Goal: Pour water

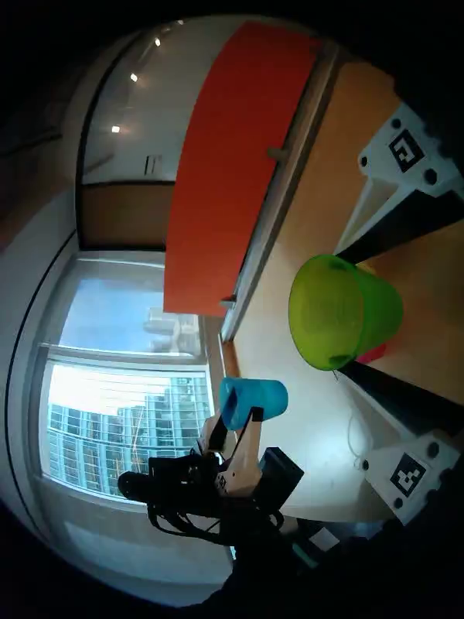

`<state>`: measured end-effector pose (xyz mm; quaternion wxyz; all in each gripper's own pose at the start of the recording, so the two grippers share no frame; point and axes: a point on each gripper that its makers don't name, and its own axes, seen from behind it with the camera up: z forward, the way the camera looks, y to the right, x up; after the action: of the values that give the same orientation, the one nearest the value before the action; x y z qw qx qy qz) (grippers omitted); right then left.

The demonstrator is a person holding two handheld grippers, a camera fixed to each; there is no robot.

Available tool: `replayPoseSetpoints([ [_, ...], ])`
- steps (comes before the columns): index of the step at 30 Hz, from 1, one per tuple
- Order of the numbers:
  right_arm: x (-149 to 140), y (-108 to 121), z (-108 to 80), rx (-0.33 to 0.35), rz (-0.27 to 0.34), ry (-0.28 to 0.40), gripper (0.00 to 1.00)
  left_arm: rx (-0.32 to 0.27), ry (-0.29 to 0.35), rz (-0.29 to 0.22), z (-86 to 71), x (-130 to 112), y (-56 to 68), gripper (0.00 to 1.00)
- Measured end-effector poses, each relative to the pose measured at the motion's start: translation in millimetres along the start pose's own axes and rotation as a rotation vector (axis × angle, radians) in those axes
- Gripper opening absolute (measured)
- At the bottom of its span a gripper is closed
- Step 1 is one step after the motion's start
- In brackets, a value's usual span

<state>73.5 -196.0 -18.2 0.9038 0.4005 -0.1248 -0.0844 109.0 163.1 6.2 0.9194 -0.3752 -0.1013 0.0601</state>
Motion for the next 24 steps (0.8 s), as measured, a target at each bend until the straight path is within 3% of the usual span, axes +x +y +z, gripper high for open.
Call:
replayPoseSetpoints([
  [24, 18.3, -5.2, 0.6, 0.014, 0.010, 0.074, 0.90, 0.011, 0.087, 0.013, -2.7, 27.9, 0.6, 0.86],
])
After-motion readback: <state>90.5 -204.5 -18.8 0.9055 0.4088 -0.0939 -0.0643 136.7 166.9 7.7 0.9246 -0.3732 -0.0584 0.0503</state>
